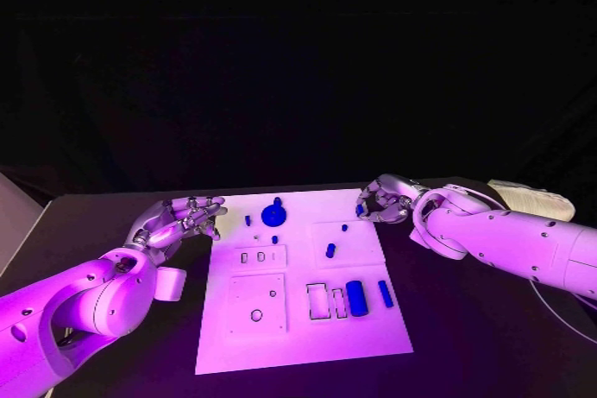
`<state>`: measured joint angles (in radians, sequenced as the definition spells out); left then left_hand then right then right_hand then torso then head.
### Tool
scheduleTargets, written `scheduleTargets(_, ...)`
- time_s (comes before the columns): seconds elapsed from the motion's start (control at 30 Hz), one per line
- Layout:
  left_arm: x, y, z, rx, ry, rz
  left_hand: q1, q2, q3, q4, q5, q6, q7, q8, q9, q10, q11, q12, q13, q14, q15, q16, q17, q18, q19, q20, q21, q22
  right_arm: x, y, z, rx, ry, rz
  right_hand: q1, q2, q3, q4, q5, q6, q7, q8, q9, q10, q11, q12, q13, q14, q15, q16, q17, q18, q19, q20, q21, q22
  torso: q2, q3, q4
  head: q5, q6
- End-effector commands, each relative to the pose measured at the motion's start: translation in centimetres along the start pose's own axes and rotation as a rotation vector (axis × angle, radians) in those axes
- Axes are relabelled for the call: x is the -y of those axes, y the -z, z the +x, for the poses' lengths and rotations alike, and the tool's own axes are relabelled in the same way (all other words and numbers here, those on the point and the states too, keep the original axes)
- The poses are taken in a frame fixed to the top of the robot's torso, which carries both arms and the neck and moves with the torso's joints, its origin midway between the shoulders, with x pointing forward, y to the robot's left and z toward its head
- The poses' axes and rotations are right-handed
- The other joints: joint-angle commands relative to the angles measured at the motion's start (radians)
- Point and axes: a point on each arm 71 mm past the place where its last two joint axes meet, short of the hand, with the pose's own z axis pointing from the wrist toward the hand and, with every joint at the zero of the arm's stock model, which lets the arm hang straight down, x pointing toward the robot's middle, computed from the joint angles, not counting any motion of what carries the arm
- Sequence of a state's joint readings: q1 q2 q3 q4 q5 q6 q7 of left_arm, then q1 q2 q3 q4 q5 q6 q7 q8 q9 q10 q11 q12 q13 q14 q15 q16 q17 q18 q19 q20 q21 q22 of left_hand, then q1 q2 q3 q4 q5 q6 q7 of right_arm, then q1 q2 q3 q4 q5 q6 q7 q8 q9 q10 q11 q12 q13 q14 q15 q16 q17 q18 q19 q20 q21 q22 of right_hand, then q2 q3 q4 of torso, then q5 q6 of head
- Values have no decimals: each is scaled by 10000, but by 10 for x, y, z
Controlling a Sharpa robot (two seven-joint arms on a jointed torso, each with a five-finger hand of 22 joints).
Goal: Assemble the parts on the task board
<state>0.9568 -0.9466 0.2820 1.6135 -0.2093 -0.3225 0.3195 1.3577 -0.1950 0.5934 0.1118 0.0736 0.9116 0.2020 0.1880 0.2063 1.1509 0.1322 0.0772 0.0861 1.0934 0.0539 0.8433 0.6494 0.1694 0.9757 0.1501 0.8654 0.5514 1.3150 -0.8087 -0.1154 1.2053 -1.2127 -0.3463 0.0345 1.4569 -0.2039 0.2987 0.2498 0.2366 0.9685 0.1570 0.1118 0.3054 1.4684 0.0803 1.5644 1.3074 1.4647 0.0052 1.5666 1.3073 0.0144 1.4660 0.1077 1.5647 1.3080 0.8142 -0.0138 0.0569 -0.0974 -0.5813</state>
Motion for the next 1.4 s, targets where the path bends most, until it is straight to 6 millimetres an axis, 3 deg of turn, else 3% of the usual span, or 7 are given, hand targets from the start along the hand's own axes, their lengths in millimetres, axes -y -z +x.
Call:
scheduleTargets(0.03, 1, 0, 2, -195, 29, 61, -54, 38, 38, -25, -25, -71, -10, -11, 11, -49, -9, -59, -8, -72, 13, 57, -10, 137, -72, -13, 54, 12, -1, 0, 2, -165, 74, -35, 14, 145, 115, 21, 56, 126, -18, 60, 19, 1024, -46, 64, 2634, 1061, -76, 42, 2635, -144, 1048, -47, 61, 2628, 11, 0, -4, 4, -12)
scheduleTargets(0.23, 1, 0, 2, -184, 17, 47, -55, 38, 45, -42, -28, -88, 4, -18, 18, -65, 2, -59, -7, -88, 21, 69, -21, 138, -102, -5, 86, 34, -2, -1, 4, -224, 60, -52, 4, 272, 306, 47, 103, 298, -107, 153, 51, 1024, -123, 64, 2634, 1061, -170, 42, 2635, -144, 1048, -126, 61, 2628, 5, -2, 2, 6, -27)
scheduleTargets(0.93, 0, -1, 2, -207, -3, 39, -59, 30, 43, -46, -29, -106, 15, -28, 17, -79, 9, -63, -9, -91, 25, 72, -24, 138, -109, -2, 94, 39, -10, 1, 1, 770, 190, 15, -2, 459, 608, 2, 95, 505, -200, 295, 110, 1024, -221, 64, 2634, 1061, -239, 42, 2635, -144, 1048, -211, 61, 2628, -14, -4, 5, 20, -60)
scheduleTargets(1.2, -1, -1, 1, -174, -14, 33, -56, 28, 45, -52, -28, -119, 21, -34, 16, -88, 14, -65, -10, -95, 28, 74, -27, 138, -116, 0, 101, 43, -23, 3, -6, 1669, 220, 49, -44, 511, 731, -82, 37, 769, -285, 503, 205, 1024, -295, 64, 2634, 1061, -277, 42, 2635, -144, 1048, -245, 61, 2628, -39, -14, -8, 28, -7)
scheduleTargets(1.4, -1, -1, 1, -149, -20, 26, -56, 28, 45, -52, -28, -119, 21, -34, 16, -88, 14, -65, -10, -95, 28, 74, -27, 138, -116, 0, 101, 43, -44, 5, -10, 1945, -47, -33, -97, 522, 754, -90, 22, 843, -314, 576, 240, 1024, -322, 64, 2634, 1061, -296, 42, 2635, -144, 1048, -262, 61, 2628, -33, -20, -22, 46, 51)
